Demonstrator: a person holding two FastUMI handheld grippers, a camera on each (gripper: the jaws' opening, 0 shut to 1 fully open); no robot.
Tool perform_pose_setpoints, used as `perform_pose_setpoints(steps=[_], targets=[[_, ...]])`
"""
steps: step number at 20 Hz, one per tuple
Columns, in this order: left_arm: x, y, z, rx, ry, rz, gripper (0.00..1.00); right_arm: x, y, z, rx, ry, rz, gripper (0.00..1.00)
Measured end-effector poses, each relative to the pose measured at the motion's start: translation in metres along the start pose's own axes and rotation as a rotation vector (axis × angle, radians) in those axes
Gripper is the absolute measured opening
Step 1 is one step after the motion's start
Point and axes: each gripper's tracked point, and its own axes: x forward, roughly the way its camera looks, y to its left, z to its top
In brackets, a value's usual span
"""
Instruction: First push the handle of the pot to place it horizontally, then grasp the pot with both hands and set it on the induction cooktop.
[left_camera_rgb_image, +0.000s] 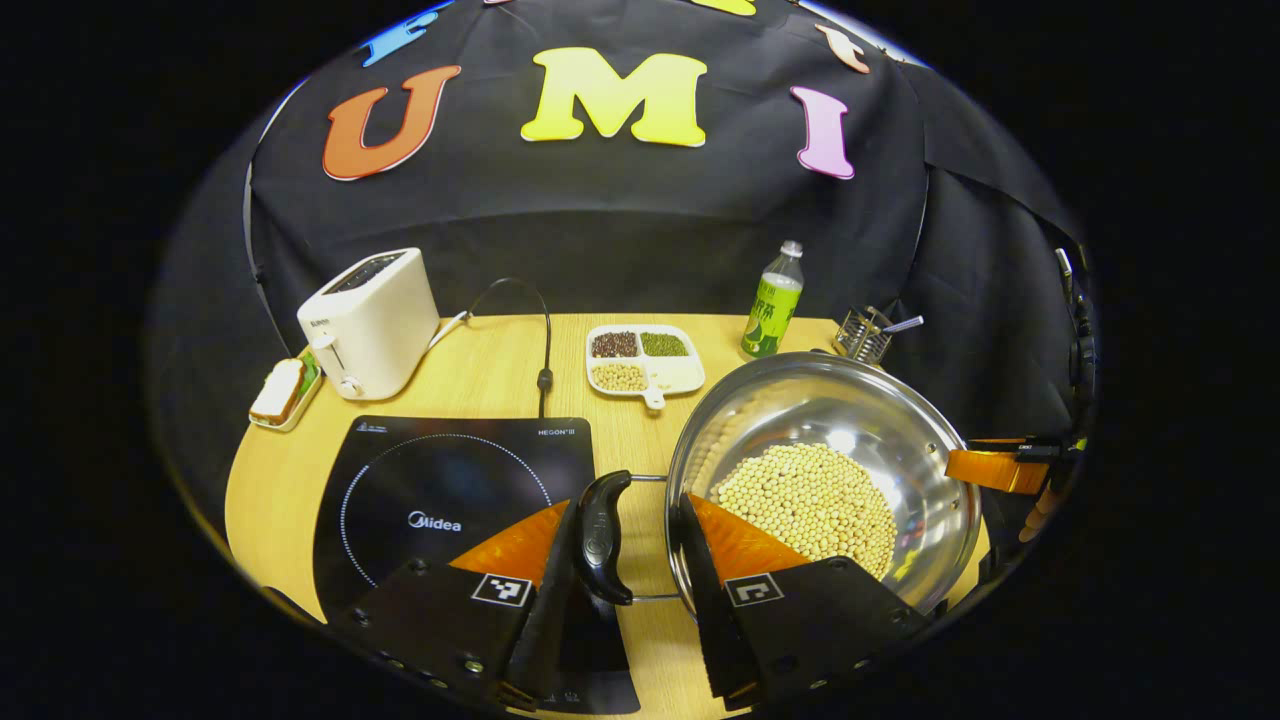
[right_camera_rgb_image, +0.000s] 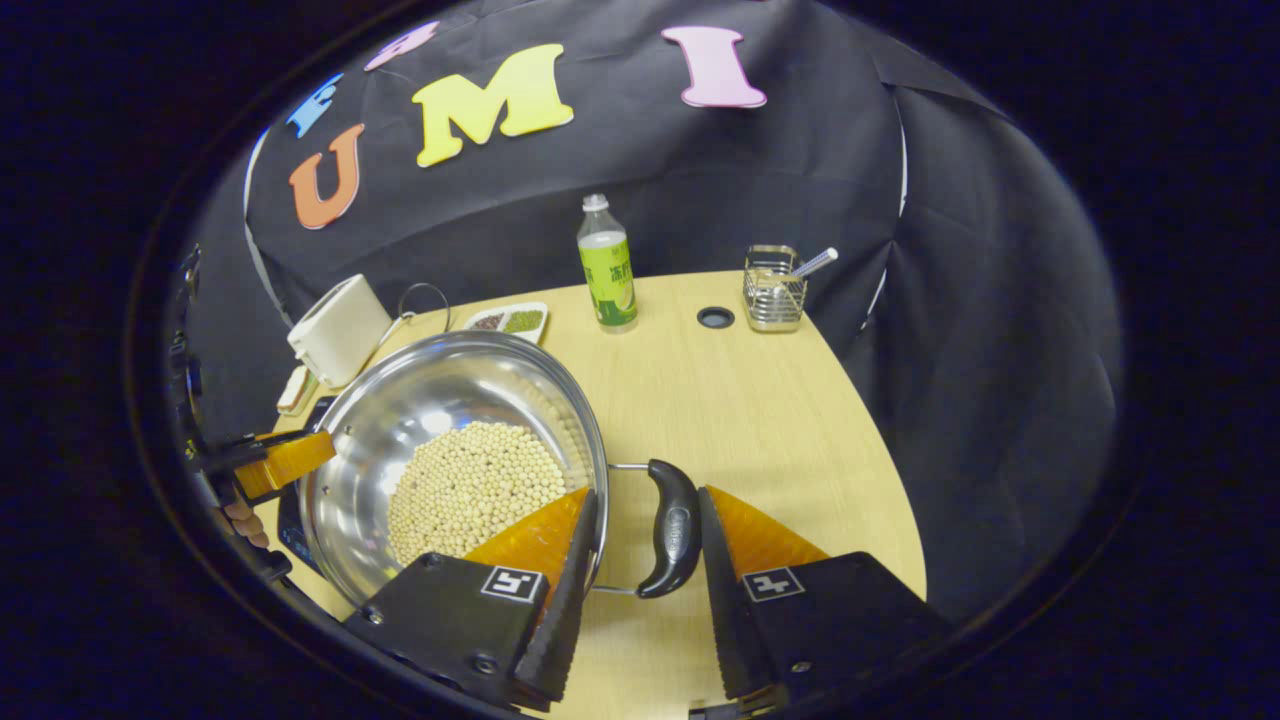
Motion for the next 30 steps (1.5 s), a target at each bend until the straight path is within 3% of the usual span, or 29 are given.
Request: perform_pose_setpoints(steps=[7, 12, 21, 22, 23, 30], targets=[[-0.081, 0.010, 0.042, 0.007, -0.084, -0.019, 0.55, -0.082, 0.032, 0.036, -0.012, -0.055, 0.027, 0.58], [-0.121, 0.040, 0.062, -0.008, -0.125, 0.004, 0.55, -0.111, 0.073, 0.049, -0.041, -0.075, 0.054, 0.58], [-0.143, 0.124, 0.056, -0.099, -0.138, 0.076, 0.51, -0.090, 0.164, 0.055, -0.118, -0.068, 0.123, 0.58], [-0.142, 0.134, 0.051, -0.105, -0.129, 0.084, 0.41, -0.084, 0.173, 0.052, -0.123, -0.061, 0.132, 0.58], [-0.141, 0.142, 0.048, -0.110, -0.128, 0.096, 0.51, -0.077, 0.182, 0.050, -0.128, -0.053, 0.141, 0.58], [-0.135, 0.196, 0.037, -0.126, -0.122, 0.172, 0.51, -0.037, 0.232, 0.040, -0.144, -0.011, 0.200, 0.58]])
